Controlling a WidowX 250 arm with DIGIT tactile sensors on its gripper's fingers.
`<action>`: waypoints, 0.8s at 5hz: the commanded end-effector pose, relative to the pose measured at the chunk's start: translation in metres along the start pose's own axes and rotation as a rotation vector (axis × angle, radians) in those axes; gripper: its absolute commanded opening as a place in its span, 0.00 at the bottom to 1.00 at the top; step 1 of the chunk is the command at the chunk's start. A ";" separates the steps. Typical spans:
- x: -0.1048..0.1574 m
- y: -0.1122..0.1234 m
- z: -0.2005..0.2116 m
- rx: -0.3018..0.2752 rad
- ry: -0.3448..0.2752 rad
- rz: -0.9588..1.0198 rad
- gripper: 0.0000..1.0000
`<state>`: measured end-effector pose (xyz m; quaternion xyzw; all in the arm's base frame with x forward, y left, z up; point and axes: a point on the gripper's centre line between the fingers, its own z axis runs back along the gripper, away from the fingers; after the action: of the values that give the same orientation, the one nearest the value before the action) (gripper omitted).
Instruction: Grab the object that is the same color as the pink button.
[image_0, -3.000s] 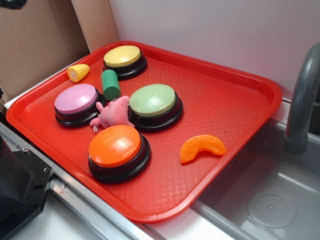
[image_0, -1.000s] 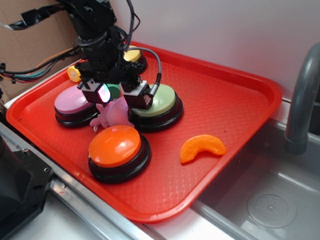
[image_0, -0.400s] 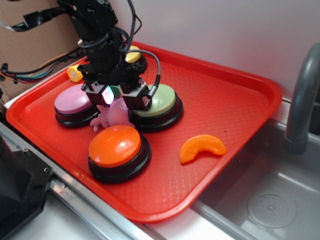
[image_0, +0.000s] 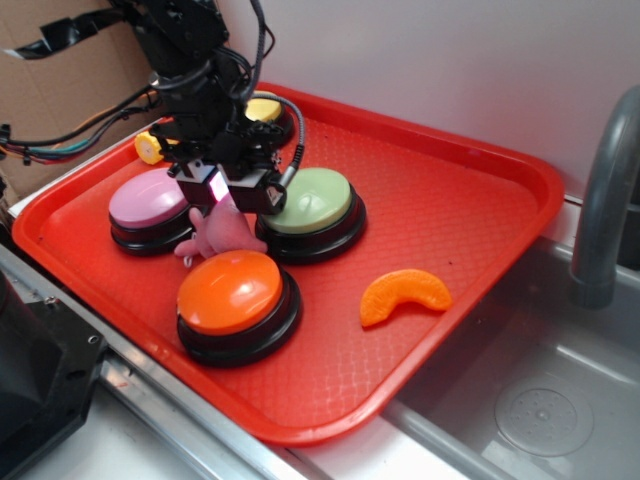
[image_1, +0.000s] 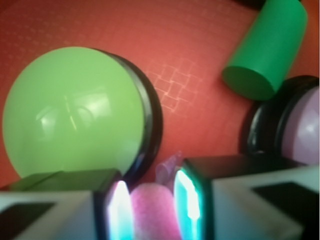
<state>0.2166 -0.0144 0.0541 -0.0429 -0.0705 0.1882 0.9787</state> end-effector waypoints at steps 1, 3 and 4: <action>0.011 -0.002 0.063 0.067 -0.034 0.031 0.00; 0.022 0.008 0.144 0.122 0.013 -0.056 0.00; 0.029 0.025 0.177 0.113 0.060 -0.111 0.00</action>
<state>0.2010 0.0270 0.2177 0.0104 -0.0133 0.1412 0.9898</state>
